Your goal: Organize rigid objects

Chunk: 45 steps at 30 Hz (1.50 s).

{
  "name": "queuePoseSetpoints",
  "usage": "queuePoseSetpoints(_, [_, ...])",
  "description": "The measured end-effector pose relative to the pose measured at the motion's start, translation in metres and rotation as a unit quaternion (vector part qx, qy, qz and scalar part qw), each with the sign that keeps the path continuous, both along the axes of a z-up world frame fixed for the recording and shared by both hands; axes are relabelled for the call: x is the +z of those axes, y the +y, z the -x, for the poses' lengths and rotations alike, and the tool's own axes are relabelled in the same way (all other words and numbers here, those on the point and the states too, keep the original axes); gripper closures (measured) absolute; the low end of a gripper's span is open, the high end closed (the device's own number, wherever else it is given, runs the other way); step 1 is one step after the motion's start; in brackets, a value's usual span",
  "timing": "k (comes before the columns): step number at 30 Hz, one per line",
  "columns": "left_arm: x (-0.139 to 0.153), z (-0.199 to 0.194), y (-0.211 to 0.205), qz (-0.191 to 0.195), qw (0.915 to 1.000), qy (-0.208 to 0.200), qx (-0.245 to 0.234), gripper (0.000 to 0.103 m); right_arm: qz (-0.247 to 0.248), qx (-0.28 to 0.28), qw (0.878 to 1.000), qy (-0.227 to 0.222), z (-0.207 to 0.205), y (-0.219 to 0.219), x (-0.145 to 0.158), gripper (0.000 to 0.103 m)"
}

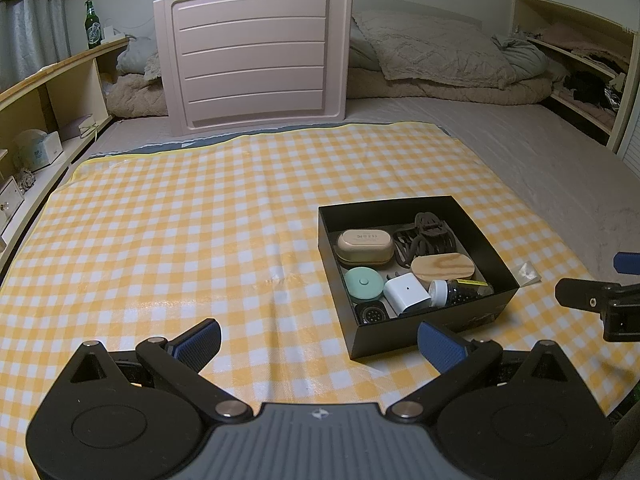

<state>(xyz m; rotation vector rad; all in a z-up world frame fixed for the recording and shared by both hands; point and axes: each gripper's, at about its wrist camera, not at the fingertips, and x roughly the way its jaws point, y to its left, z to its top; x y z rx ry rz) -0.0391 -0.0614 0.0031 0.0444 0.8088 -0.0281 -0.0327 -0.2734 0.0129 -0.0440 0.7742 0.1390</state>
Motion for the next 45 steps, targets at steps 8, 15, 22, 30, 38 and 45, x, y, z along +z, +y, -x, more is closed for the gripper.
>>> queuePoseSetpoints(8, [-0.0002,0.0001,0.0,0.0,1.0,0.0,0.0,0.0,0.001,0.0,1.0,0.0,0.0005,0.0006,-0.0001,0.0])
queuePoseSetpoints(15, [-0.0003,-0.0003,0.0007,-0.001,1.0,0.001,-0.002,0.0,0.0,0.001,1.0,0.0,0.0004,0.0004,-0.0006,0.0])
queuePoseSetpoints(22, [-0.0002,-0.0003,0.0003,-0.001,1.0,0.001,-0.002,0.0,0.0,0.001,1.0,0.0,0.0004,0.0005,-0.0005,0.0])
queuePoseSetpoints(30, [-0.0005,0.0,0.0002,-0.001,1.0,0.001,-0.003,0.0,0.001,0.001,1.0,0.0,0.0006,0.0007,-0.0003,0.0])
queuePoseSetpoints(38, [-0.0013,0.0002,0.0008,0.0,1.0,0.0,-0.006,0.0,0.0,0.001,1.0,0.0,0.0006,0.0005,-0.0003,0.0])
queuePoseSetpoints(45, [-0.0024,0.0007,0.0015,0.0,1.0,0.0,-0.007,0.0,0.0,0.002,1.0,0.0,0.001,0.0007,-0.0004,0.0])
